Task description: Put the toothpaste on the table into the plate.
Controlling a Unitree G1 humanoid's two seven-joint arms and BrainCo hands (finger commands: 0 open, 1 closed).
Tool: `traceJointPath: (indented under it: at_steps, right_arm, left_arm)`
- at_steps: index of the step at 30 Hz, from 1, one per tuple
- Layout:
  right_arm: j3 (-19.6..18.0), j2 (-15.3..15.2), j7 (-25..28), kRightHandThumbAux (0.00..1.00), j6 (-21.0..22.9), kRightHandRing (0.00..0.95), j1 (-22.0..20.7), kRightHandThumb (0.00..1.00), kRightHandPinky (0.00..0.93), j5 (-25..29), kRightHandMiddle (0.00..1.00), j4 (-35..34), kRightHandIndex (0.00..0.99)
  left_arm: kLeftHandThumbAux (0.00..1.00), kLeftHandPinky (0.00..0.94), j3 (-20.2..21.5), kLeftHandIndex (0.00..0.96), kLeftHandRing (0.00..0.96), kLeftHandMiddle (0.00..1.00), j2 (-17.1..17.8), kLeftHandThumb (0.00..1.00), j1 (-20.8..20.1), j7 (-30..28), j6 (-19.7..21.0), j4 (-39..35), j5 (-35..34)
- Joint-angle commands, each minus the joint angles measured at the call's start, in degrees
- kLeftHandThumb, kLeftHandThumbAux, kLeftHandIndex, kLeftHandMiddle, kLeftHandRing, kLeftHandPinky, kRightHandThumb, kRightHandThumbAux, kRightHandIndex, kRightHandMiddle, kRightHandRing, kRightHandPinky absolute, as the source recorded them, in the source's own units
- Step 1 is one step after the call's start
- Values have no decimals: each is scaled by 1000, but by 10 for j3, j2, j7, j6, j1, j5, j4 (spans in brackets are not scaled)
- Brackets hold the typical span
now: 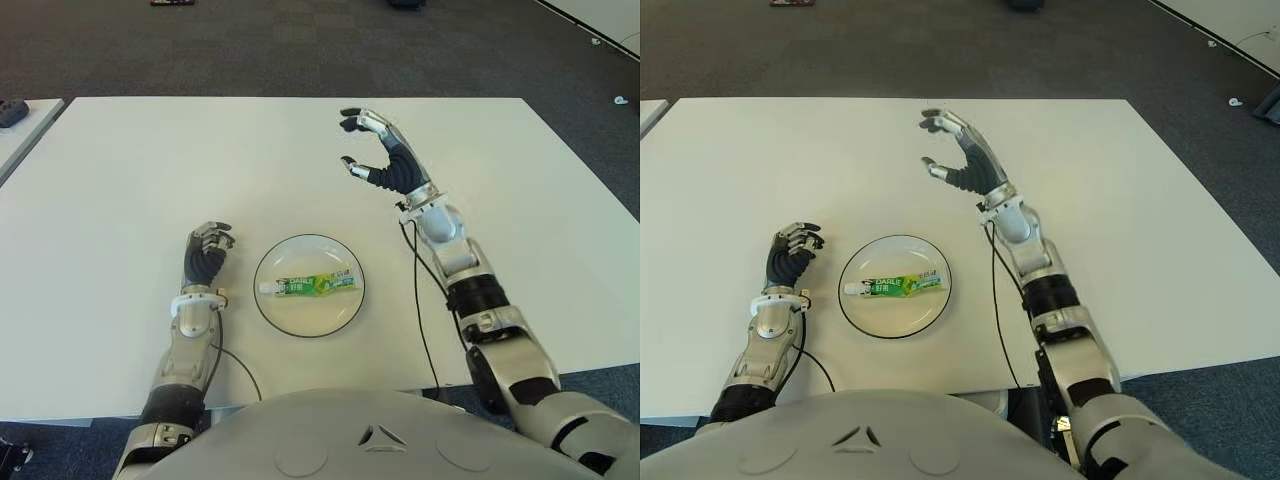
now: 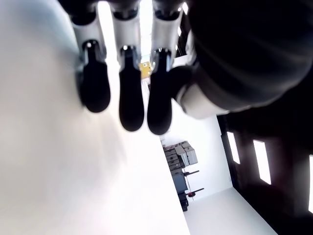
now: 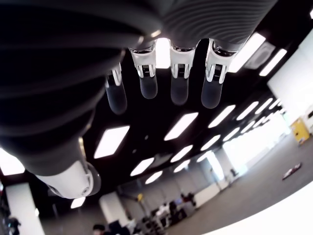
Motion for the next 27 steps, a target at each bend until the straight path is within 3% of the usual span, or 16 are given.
traceJointPath:
  at_steps: [1, 2, 5, 7, 20, 27]
  right_arm:
    - [-21, 12, -19, 801, 17, 281, 6, 436, 333, 14, 295, 1, 299]
    - [-27, 13, -24, 803, 19, 284, 11, 442, 334, 16, 297, 1, 303]
    - [-45, 13, -34, 749, 24, 303, 31, 632, 331, 24, 323, -7, 384]
    - [-54, 11, -36, 740, 26, 311, 42, 666, 328, 30, 333, -12, 399]
    - [-83, 78, -93, 730, 24, 352, 122, 700, 310, 64, 387, 5, 421]
    - [-90, 91, -105, 732, 12, 386, 136, 697, 356, 68, 414, 24, 424]
  left_arm:
    - [718, 520, 1, 429, 555, 560, 5, 706, -9, -1, 14, 19, 0]
    - [718, 520, 2, 429, 556, 560, 6, 706, -11, -2, 13, 21, 0]
    - [718, 519, 2, 429, 557, 562, 8, 706, -16, -3, 6, 29, -1]
    - [718, 518, 2, 429, 558, 562, 10, 706, -19, -3, 2, 33, -2]
    - [719, 510, -2, 428, 548, 550, 11, 704, -32, -22, 5, 27, -16]
    - [719, 510, -1, 428, 549, 547, 8, 704, -38, -29, 2, 27, -26]
